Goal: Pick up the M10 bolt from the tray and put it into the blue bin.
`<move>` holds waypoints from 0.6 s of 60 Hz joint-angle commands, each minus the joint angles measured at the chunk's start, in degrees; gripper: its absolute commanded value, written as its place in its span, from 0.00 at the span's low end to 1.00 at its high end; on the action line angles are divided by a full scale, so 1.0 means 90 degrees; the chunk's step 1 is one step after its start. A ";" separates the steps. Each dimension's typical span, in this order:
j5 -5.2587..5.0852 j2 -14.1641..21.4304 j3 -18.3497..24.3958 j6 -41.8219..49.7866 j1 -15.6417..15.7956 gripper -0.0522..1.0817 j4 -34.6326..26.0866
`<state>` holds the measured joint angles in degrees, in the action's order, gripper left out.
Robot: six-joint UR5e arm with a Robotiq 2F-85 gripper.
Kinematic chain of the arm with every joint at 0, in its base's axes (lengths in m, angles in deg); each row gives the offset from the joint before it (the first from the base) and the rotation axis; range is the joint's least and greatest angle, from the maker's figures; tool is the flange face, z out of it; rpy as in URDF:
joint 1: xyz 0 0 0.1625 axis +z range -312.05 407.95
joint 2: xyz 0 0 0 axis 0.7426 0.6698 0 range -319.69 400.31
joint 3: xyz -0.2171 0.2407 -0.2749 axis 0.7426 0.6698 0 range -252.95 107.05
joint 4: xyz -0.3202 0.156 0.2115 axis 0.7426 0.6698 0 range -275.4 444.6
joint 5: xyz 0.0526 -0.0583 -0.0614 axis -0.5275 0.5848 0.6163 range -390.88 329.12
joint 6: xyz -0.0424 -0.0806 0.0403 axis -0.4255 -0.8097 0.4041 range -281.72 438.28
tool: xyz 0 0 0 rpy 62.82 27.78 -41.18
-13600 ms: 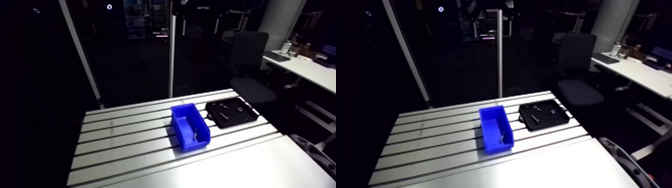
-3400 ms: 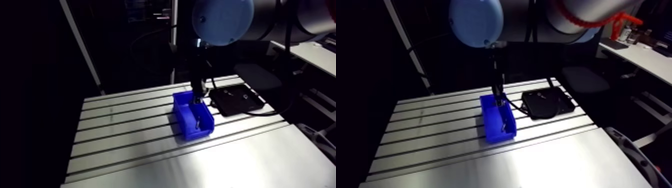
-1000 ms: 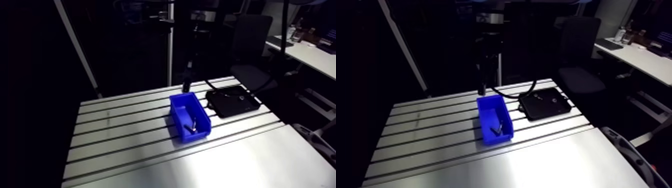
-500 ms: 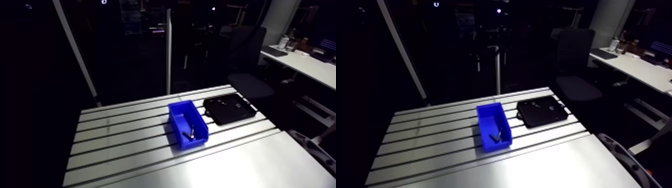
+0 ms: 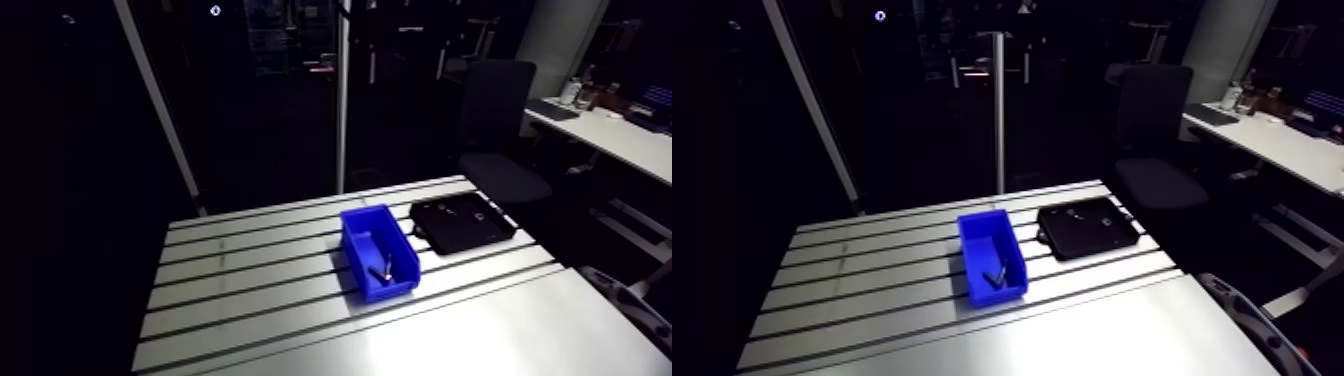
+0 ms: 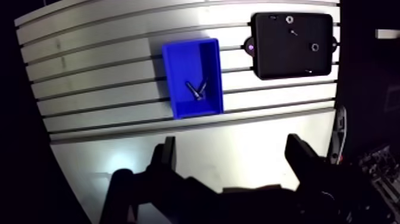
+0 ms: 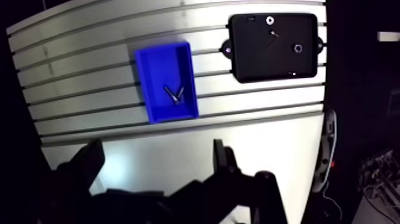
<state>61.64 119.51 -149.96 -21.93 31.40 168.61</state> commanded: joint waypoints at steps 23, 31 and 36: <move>-0.0462 0.0277 0.0110 0.0154 0.0090 0.05 -0.0061; -0.0451 0.0287 0.0137 0.0124 0.0099 0.05 -0.0053; -0.0441 0.0295 0.0099 0.0124 0.0126 0.05 -0.0053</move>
<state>57.62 121.93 -148.92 -20.66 32.21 168.11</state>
